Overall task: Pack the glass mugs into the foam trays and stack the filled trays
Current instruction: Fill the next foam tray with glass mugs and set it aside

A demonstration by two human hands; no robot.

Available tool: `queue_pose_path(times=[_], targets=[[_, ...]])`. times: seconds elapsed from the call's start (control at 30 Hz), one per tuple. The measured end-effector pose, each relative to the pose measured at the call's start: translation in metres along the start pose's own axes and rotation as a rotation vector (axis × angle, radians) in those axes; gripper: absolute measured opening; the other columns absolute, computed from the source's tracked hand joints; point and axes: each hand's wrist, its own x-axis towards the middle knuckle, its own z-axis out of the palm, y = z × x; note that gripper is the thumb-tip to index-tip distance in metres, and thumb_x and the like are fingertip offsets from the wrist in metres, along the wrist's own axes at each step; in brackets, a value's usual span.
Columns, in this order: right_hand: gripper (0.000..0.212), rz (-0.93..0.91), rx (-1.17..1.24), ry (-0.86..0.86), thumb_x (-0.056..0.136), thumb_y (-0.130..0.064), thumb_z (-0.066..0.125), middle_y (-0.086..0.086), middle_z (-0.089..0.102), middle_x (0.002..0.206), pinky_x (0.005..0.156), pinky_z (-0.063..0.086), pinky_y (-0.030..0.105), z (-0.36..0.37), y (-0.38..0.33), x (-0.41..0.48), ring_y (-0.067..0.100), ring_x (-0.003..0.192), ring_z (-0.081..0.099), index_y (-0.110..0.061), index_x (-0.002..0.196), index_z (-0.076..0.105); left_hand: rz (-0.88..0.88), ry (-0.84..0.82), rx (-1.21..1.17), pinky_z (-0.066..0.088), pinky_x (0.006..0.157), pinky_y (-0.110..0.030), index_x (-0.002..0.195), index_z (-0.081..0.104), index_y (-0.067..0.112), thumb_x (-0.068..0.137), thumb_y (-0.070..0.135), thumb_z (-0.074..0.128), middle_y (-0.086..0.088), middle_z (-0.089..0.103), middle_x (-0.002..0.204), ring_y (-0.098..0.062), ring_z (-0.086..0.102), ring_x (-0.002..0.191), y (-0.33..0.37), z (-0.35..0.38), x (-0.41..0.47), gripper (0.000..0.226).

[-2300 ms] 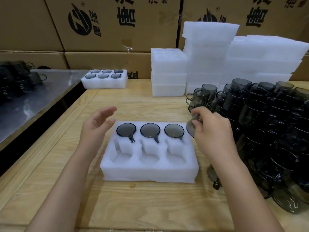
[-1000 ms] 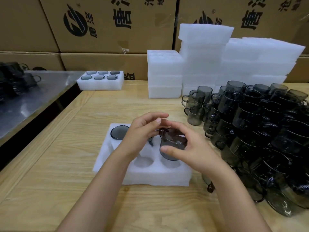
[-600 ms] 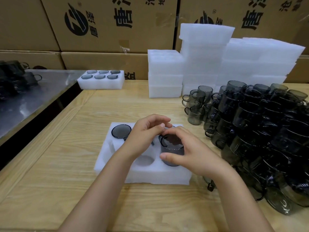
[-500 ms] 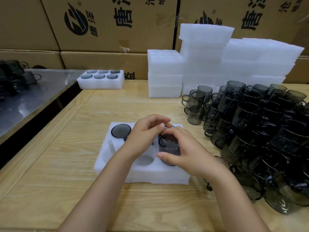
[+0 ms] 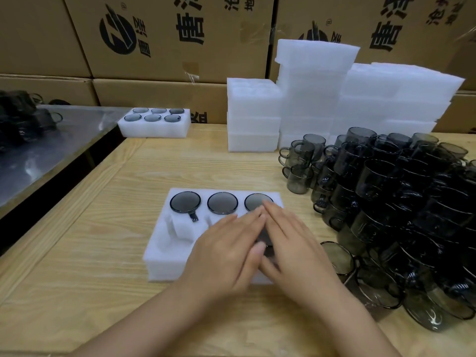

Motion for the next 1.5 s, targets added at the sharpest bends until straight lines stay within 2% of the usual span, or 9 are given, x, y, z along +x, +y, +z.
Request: queue_pose_path(times=[0.1, 0.23, 0.43, 0.73, 0.93, 1.1, 1.27, 1.37, 1.5], targets=[[0.072, -0.029, -0.045, -0.006, 0.079, -0.045, 0.039, 0.017, 0.045, 0.141, 0.108, 0.033, 0.047, 0.002, -0.003, -0.002, 0.028, 0.131, 0.043, 0.003, 0.132, 0.048, 0.083, -0.035, 0.195, 0.052, 0.093, -0.042, 0.124, 0.059, -0.004, 0.102, 0.031, 0.018, -0.016, 0.057, 0.132, -0.023, 0.057, 0.121, -0.005, 0.001, -0.014, 0.058], [0.091, -0.04, -0.125, -0.14, 0.071, -0.054, 0.026, 0.012, 0.004, 0.155, 0.117, -0.003, 0.032, 0.009, -0.006, -0.006, 0.026, 0.144, -0.004, -0.004, 0.146, 0.012, 0.119, -0.078, 0.334, 0.051, 0.094, -0.047, 0.122, 0.062, -0.002, 0.101, 0.035, 0.02, -0.015, 0.059, 0.13, -0.024, 0.056, 0.122, -0.006, 0.004, -0.019, 0.06], [0.073, 0.002, -0.321, -0.101, 0.07, -0.044, 0.043, 0.02, 0.053, 0.132, 0.101, 0.043, 0.045, 0.013, -0.009, -0.009, 0.03, 0.125, 0.049, 0.002, 0.126, 0.057, 0.168, -0.037, 0.443, 0.052, 0.092, -0.045, 0.119, 0.065, -0.001, 0.094, 0.029, 0.038, -0.015, 0.062, 0.126, -0.026, 0.059, 0.119, -0.01, 0.015, -0.022, 0.047], [0.055, 0.138, -0.279, 0.074, 0.079, -0.039, 0.049, 0.019, 0.068, 0.108, 0.091, 0.05, 0.047, 0.018, -0.017, -0.005, 0.028, 0.103, 0.066, 0.005, 0.104, 0.069, 0.247, 0.146, 0.49, 0.053, 0.091, -0.043, 0.111, 0.069, -0.002, 0.093, 0.014, 0.049, -0.018, 0.065, 0.119, -0.028, 0.063, 0.112, -0.024, 0.026, -0.017, 0.031], [0.071, 0.128, -0.278, 0.046, 0.054, -0.033, 0.088, 0.021, 0.067, 0.11, 0.088, 0.05, 0.05, 0.018, -0.017, -0.005, 0.03, 0.104, 0.065, 0.007, 0.108, 0.067, 0.224, 0.155, 0.503, 0.051, 0.094, -0.045, 0.105, 0.072, -0.001, 0.086, 0.007, 0.05, -0.018, 0.068, 0.114, -0.029, 0.065, 0.109, -0.019, 0.03, -0.016, 0.03], [0.067, 0.114, -0.145, 0.039, 0.08, -0.033, 0.064, 0.013, 0.048, 0.14, 0.115, 0.02, 0.04, -0.002, -0.002, -0.023, 0.028, 0.133, 0.041, -0.001, 0.136, 0.046, 0.201, 0.142, 0.534, 0.048, 0.097, -0.051, 0.116, 0.066, -0.002, 0.098, 0.024, 0.037, -0.018, 0.063, 0.123, -0.027, 0.061, 0.116, -0.016, 0.023, -0.017, 0.043], [0.064, 0.283, -0.157, -0.26, 0.089, -0.011, 0.029, 0.003, 0.001, 0.159, 0.107, -0.019, 0.022, -0.041, 0.026, -0.041, 0.014, 0.145, -0.008, -0.021, 0.15, 0.013, 0.129, 0.243, 0.459, 0.038, 0.101, -0.054, 0.115, 0.067, 0.0, 0.099, 0.026, 0.034, -0.013, 0.066, 0.12, -0.025, 0.063, 0.113, -0.023, 0.005, -0.019, 0.045], [0.073, 0.324, -0.119, -0.486, 0.087, 0.001, 0.026, 0.0, -0.008, 0.158, 0.111, -0.011, 0.025, -0.051, 0.031, -0.04, 0.016, 0.145, -0.012, -0.028, 0.151, 0.004, 0.02, 0.312, 0.403, 0.036, 0.102, -0.054, 0.109, 0.07, 0.001, 0.098, 0.023, 0.034, -0.009, 0.07, 0.113, -0.025, 0.065, 0.109, -0.034, -0.007, -0.018, 0.043], [0.067, 0.33, -0.098, -0.551, 0.088, 0.0, 0.034, -0.002, 0.02, 0.152, 0.111, 0.024, 0.025, -0.059, 0.031, -0.028, 0.018, 0.142, 0.016, -0.028, 0.147, 0.019, -0.192, 0.401, 0.233, 0.032, 0.105, -0.048, 0.1, 0.071, 0.004, 0.096, 0.019, 0.037, -0.005, 0.07, 0.106, -0.022, 0.062, 0.105, -0.049, -0.02, -0.018, 0.038]])
